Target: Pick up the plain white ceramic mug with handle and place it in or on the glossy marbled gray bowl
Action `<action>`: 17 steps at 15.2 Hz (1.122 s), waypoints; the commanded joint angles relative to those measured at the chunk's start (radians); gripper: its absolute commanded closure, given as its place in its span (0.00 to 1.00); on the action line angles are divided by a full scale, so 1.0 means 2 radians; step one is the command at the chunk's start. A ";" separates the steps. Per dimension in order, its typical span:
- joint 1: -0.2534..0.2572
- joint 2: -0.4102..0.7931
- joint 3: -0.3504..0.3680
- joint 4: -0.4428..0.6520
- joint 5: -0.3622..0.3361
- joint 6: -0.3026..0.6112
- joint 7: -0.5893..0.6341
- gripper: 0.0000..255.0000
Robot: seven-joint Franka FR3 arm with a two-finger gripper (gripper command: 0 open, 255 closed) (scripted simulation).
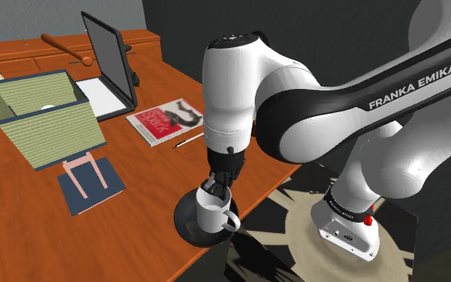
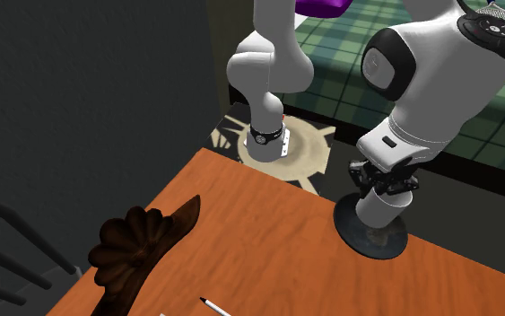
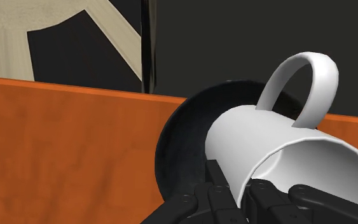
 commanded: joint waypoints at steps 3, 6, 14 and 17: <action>0.000 0.000 0.001 -0.002 0.000 0.003 0.000 1.00; 0.000 0.000 0.001 -0.002 0.000 0.003 0.000 1.00; 0.001 -0.015 -0.009 0.021 -0.001 -0.035 -0.002 0.00; 0.000 -0.025 -0.018 0.043 -0.004 -0.068 -0.003 0.00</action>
